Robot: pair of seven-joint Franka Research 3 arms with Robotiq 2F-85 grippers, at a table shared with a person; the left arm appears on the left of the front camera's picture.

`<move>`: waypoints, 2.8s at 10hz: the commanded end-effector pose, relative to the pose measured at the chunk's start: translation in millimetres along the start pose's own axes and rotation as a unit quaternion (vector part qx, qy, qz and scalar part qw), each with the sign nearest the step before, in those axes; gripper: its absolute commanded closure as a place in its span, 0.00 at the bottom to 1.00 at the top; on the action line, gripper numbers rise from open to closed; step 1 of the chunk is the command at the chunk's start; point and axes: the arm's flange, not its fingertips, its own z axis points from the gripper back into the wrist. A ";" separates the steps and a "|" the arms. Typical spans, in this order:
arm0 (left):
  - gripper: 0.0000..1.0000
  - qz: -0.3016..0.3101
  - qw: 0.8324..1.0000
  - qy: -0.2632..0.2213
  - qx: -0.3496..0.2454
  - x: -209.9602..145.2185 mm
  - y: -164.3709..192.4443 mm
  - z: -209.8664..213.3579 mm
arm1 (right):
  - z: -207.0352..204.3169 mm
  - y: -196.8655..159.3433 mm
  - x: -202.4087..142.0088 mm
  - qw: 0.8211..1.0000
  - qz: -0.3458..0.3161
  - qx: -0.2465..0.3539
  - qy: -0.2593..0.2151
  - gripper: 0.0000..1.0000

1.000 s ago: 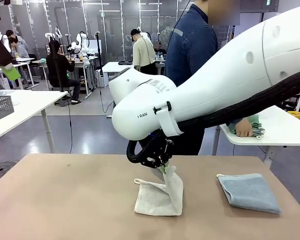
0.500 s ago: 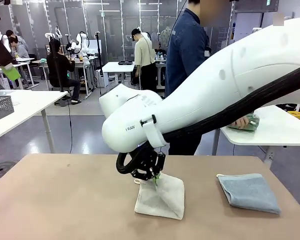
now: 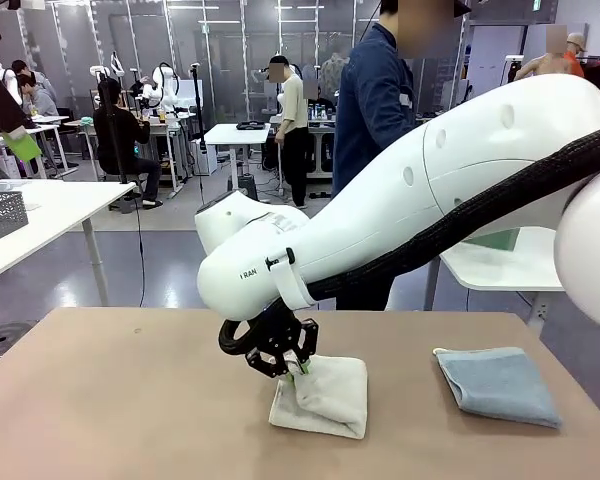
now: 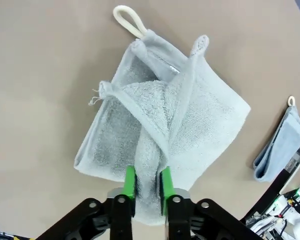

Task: Fold the towels and place them in the basket.
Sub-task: When a person lays out a Towel with hook on the table, fold it in half twice, then stack the folded Towel with hook on the right side of the table.

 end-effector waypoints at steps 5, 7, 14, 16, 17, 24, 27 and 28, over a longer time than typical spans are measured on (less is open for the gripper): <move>0.00 0.005 1.000 0.006 -0.003 -1.1 -0.6 3.1 | 9.0 -19.6 -30.1 0.996 -0.044 0.069 -0.037 0.00; 0.00 0.005 1.000 0.006 -0.003 -1.1 -0.6 3.1 | 14.5 -50.5 -56.9 0.988 -0.062 0.131 -0.062 0.00; 0.00 0.005 1.000 0.006 -0.003 -1.1 -0.6 3.1 | -28.0 -175.7 -113.4 0.943 -0.101 0.307 -0.083 0.00; 0.00 0.005 1.000 0.006 -0.003 -1.1 -0.6 3.1 | -7.8 -153.4 -101.4 0.953 -0.112 0.267 -0.085 0.00; 0.00 0.005 1.000 0.006 -0.003 -1.1 -0.6 3.1 | -7.8 -153.4 -101.4 0.953 -0.112 0.267 -0.085 0.00; 0.00 0.005 1.000 0.006 -0.003 -1.1 -0.6 3.1 | -7.8 -153.4 -101.4 0.953 -0.112 0.267 -0.085 0.00; 0.00 0.005 1.000 0.006 -0.003 -1.1 -0.6 3.1 | 14.9 -194.5 -191.8 0.912 -0.063 0.392 -0.106 0.00; 0.00 0.005 1.000 0.006 -0.003 -1.1 -0.6 3.1 | 3.9 -210.6 -207.5 0.897 -0.086 0.415 -0.125 0.00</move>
